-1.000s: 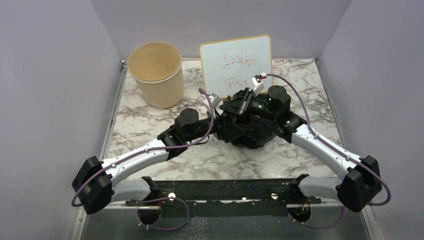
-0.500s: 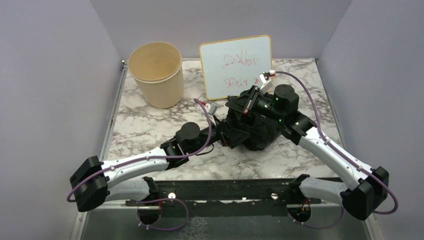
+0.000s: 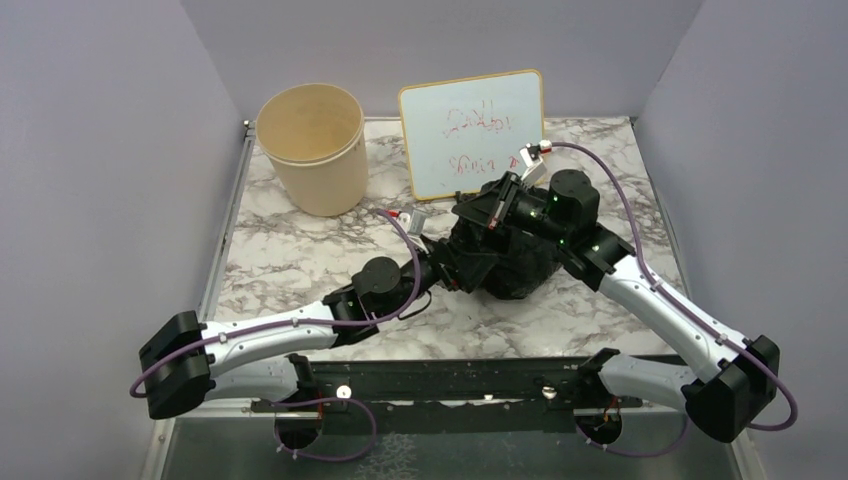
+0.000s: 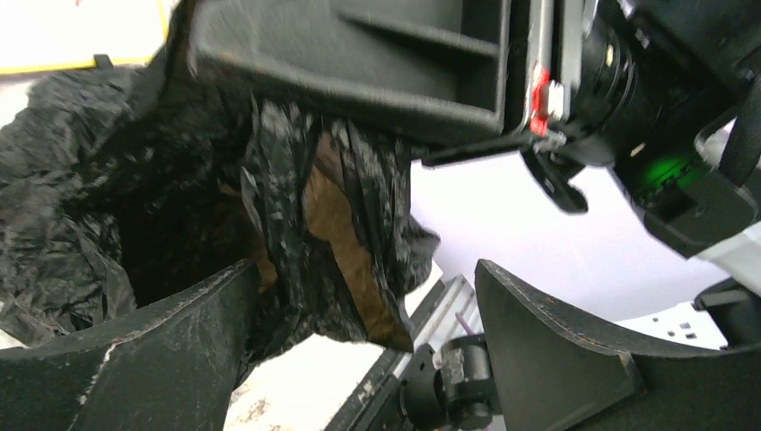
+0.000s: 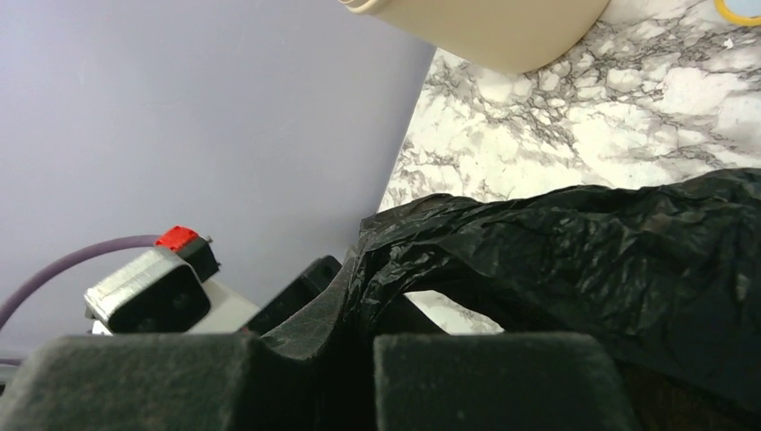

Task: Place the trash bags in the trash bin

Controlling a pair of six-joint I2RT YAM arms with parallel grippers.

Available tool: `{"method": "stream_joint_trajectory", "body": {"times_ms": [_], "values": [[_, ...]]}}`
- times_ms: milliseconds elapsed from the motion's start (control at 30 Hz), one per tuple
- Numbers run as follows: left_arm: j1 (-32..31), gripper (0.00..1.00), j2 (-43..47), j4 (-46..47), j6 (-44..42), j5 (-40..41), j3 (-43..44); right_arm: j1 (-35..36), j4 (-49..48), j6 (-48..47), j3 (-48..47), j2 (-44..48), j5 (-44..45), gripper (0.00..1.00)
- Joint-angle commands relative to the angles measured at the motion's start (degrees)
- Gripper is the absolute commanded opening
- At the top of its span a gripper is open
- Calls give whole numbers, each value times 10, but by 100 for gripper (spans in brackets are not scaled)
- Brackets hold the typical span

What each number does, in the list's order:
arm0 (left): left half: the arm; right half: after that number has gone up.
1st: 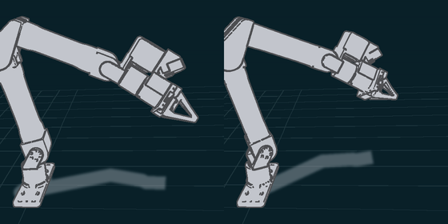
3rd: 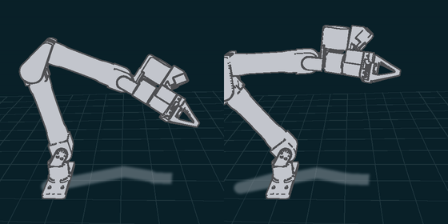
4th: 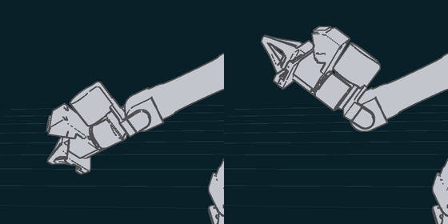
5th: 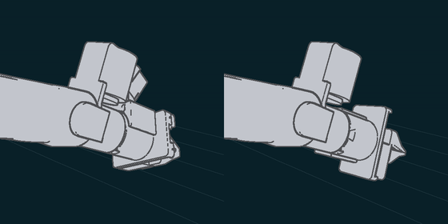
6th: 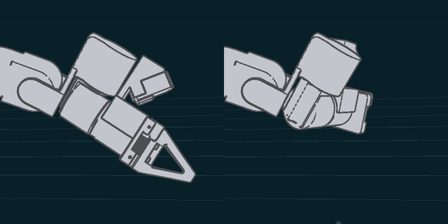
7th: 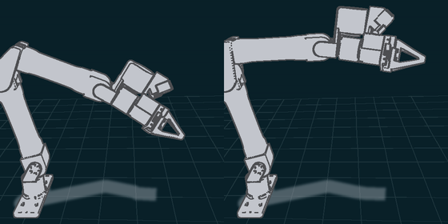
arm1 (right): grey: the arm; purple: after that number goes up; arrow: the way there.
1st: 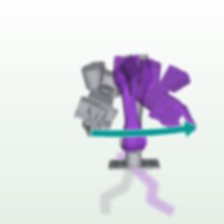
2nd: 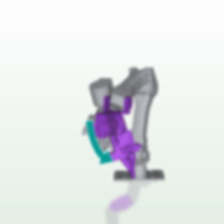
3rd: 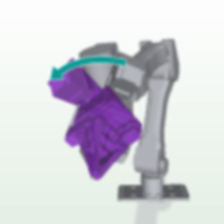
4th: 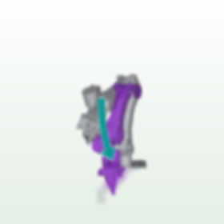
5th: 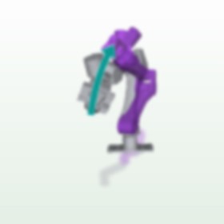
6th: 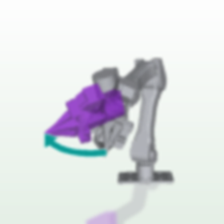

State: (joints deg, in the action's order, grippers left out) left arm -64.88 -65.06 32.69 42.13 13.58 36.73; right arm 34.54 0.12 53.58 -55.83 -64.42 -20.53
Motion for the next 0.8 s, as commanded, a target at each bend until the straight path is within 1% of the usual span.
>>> {"method": "stream_joint_trajectory", "body": {"times_ms": [0, 33, 67, 133, 233, 333, 433, 567, 633, 667, 700, 767], "values": [[-1, 91, 17, 20, -31, 51, 8, 4, -24, 23, 20, 14, -8, 8], [-1, 91, 7, 19, -41, 38, 18, 4, -41, 38, 28, 13, -17, 8], [-1, 88, -6, 20, -45, 25, 27, 3, -58, 49, 34, 12, -25, 8], [-1, 74, -31, 20, -48, 6, 44, 3, -76, 60, 40, 13, -35, 8], [-1, 58, -46, 20, -54, 6, 56, 3, -41, 45, 26, 17, -21, 8], [-1, 49, -46, 20, -63, 3, 57, 3, -31, 38, 24, 24, -9, 8], [-1, 32, -36, 20, -70, -3, 46, 3, -32, 37, 24, 28, -6, 8], [-1, 14, -14, 20, -98, -2, 30, 3, -22, 31, 16, 25, -11, 8], [-1, 3, 4, 19, -113, 3, 19, 3, -15, 30, 12, 27, -13, 11], [0, 0, 13, 17, -120, 6, 14, 3, -14, 27, 11, 30, -14, 11], [1, 0, 22, 14, -127, 7, 11, 3, -14, 25, 9, 33, -15, 13], [5, 0, 37, 3, -148, -10, 9, 3, -8, 20, 4, 35, -21, 22]]}}
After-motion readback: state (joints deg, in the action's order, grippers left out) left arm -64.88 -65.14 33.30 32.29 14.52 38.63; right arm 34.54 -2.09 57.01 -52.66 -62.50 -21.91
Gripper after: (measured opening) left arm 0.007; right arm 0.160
